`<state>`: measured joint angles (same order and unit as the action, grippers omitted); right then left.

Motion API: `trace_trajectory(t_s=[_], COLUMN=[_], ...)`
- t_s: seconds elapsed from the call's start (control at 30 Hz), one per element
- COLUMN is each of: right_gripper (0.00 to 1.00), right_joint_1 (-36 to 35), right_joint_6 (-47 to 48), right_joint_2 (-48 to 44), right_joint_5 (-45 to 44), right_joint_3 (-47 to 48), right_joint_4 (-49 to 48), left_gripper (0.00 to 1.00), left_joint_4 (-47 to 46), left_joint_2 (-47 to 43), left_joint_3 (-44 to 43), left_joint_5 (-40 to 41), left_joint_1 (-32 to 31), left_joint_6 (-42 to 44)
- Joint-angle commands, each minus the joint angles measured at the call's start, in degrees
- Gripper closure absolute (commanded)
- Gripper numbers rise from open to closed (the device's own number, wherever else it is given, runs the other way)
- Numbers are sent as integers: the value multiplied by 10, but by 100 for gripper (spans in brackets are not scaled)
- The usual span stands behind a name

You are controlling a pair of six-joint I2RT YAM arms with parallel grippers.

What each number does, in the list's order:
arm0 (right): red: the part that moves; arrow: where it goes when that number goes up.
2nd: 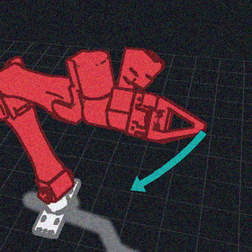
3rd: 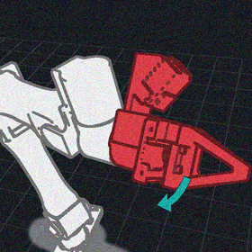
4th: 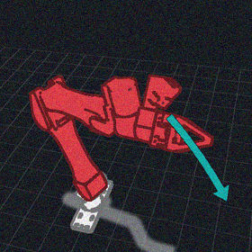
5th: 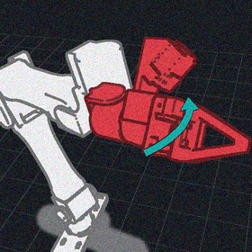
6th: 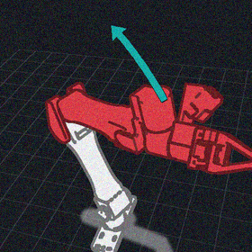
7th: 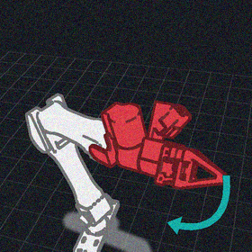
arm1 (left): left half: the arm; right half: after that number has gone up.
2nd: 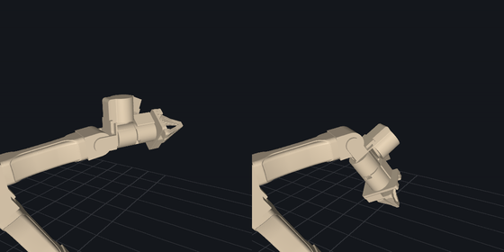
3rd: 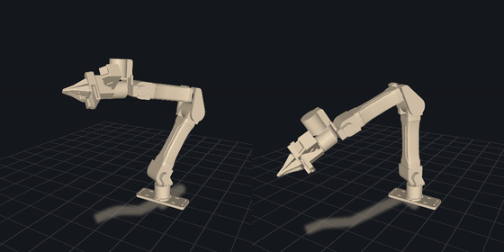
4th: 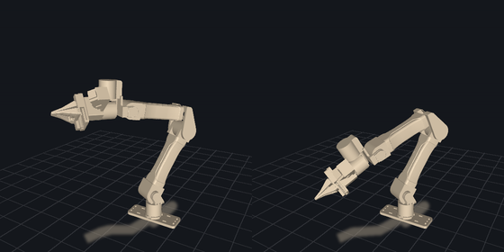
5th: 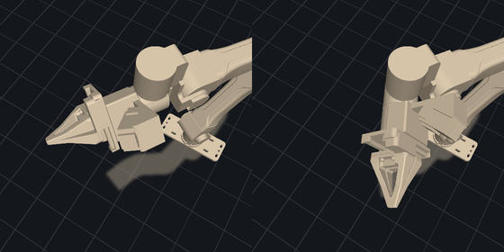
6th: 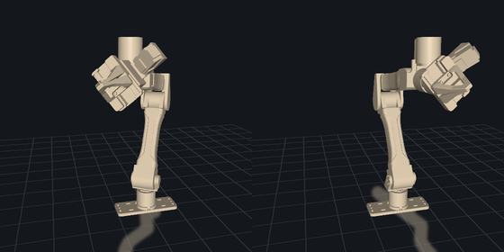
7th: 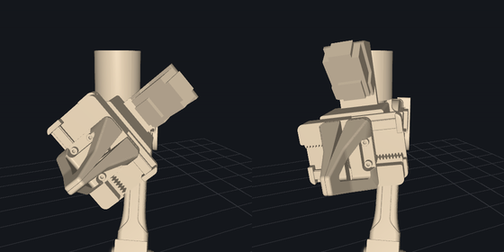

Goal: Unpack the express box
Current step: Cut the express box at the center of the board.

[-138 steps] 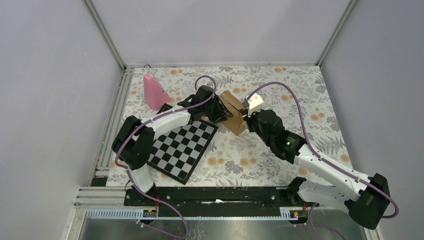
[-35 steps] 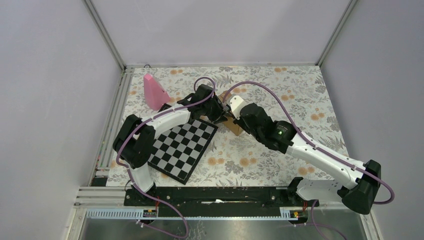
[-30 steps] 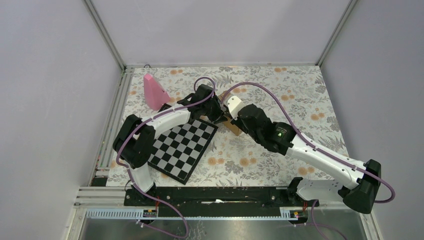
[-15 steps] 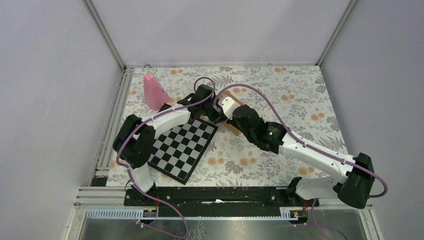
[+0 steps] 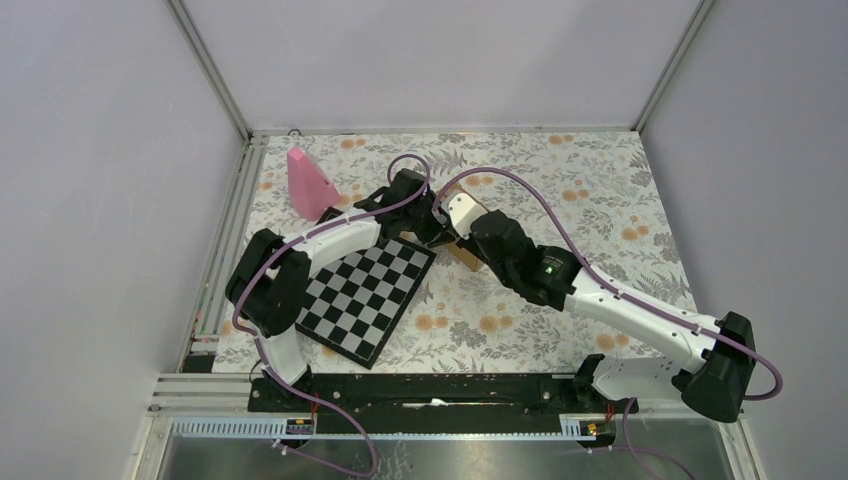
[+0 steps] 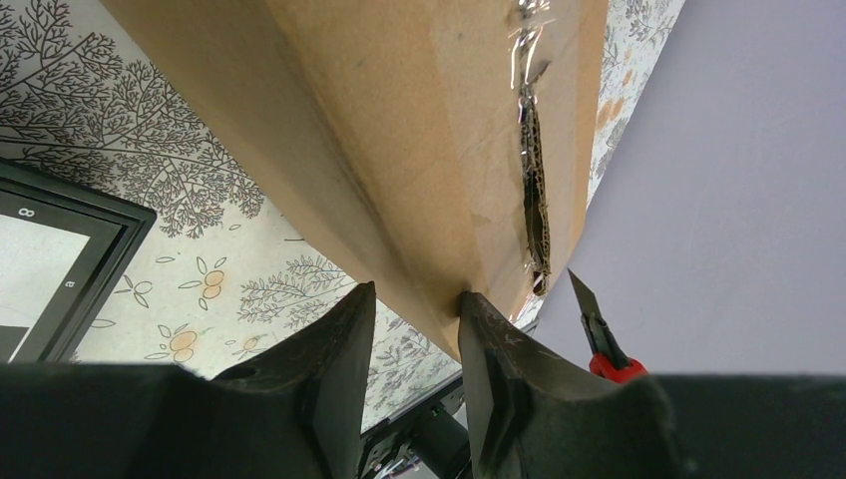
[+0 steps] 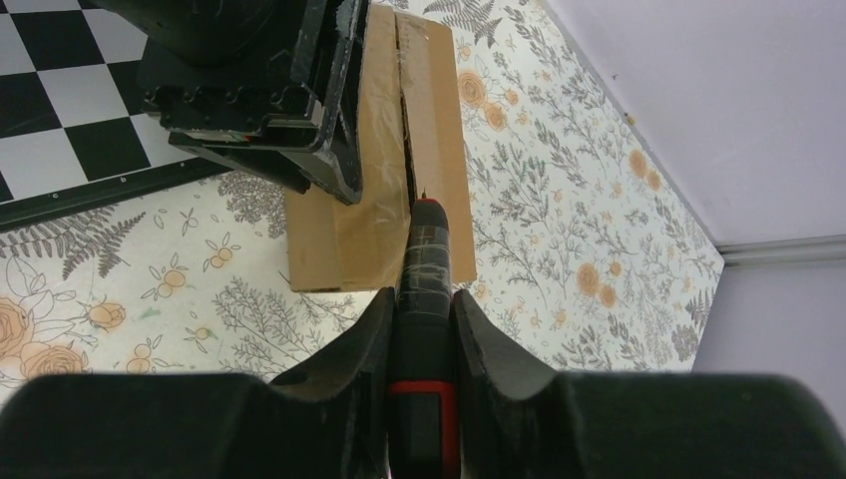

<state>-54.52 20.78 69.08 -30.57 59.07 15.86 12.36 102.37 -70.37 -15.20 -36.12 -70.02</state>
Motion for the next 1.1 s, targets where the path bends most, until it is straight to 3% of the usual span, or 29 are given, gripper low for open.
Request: trace_trajectory(t_s=[0.0, 0.6, 1.07], right_gripper=[100, 100, 100], right_joint_1=[-8, -9, -18], right_joint_6=[-10, -20, 18], right_joint_2=[-6, -6, 26], right_joint_5=[-1, 9, -65], right_joint_3=[15, -7, -26], right_joint_4=[-13, 0, -29], left_gripper=[63, 63, 64], left_joint_4=[83, 79, 77], left_joint_2=[29, 30, 28], left_joint_3=[31, 34, 39], left_joint_5=[70, 68, 68], left_joint_1=[15, 15, 16], left_joint_6=[13, 11, 9])
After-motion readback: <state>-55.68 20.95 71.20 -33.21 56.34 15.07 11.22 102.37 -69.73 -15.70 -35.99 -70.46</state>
